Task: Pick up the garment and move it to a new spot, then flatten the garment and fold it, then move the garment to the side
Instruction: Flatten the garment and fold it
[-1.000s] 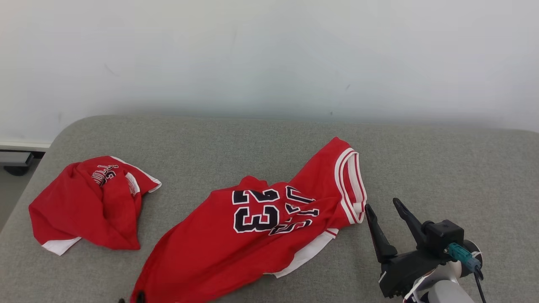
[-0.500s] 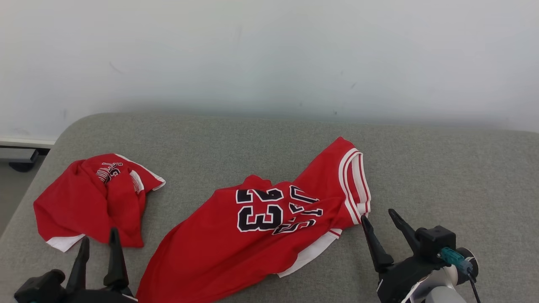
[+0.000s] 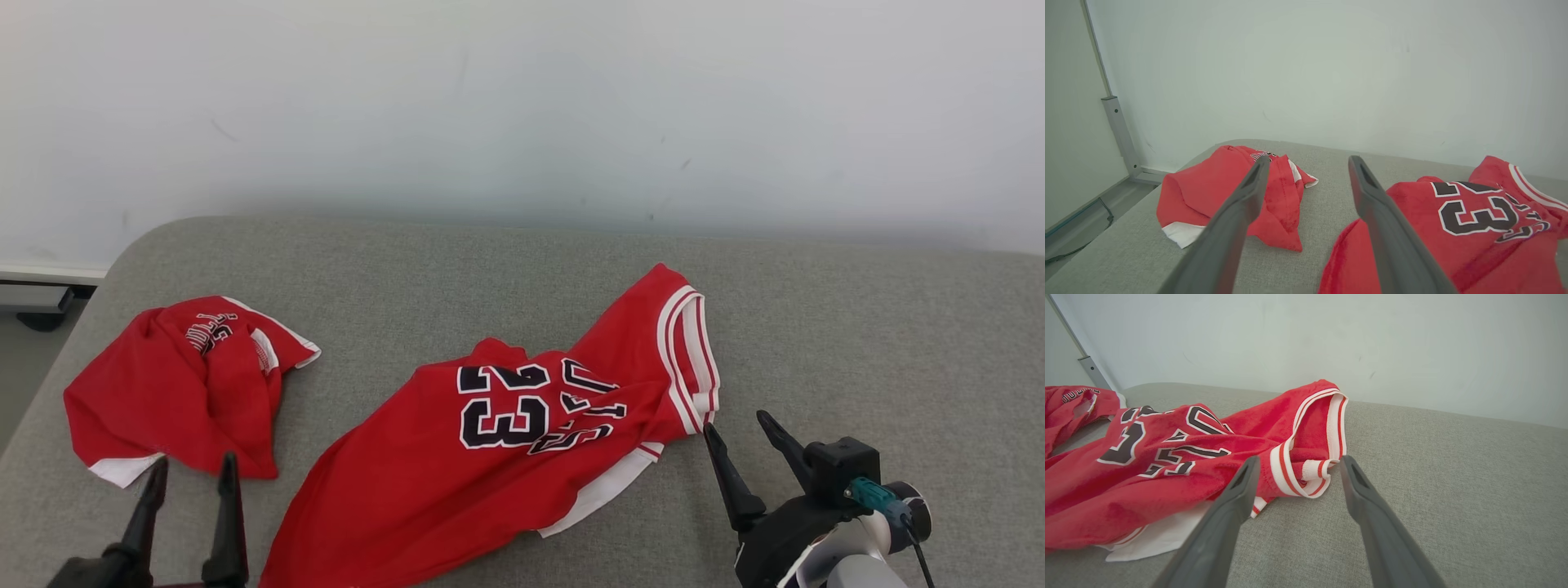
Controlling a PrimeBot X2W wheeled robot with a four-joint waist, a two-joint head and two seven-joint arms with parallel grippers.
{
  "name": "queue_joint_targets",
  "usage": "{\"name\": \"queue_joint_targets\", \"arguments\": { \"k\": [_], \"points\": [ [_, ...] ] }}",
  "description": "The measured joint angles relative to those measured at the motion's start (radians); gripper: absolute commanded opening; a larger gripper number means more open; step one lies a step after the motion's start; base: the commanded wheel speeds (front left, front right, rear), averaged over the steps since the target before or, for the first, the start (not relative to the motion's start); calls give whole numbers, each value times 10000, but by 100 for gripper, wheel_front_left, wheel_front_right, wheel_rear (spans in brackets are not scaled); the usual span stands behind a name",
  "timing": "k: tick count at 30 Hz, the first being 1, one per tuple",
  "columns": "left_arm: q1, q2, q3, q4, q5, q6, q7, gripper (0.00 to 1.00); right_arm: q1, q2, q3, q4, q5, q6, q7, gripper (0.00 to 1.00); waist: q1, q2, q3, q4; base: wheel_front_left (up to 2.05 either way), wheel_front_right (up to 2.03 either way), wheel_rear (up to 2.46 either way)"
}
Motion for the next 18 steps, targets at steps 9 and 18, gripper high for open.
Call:
{"name": "queue_joint_targets", "arguments": {
  "k": [9, 18],
  "points": [
    [179, -35, -155, 29, 215, 247, 46, 100, 3, -31, -107, 75, -128, 0, 75, 100, 0, 0, 39, 132, 0, 0, 0],
    [165, 59, 234, 159, 42, 499, 36, 100, -32, -128, 40, 207, -159, 0, 349, 100, 0, 0, -48, 234, 0, 0, 0]
  ]
}}
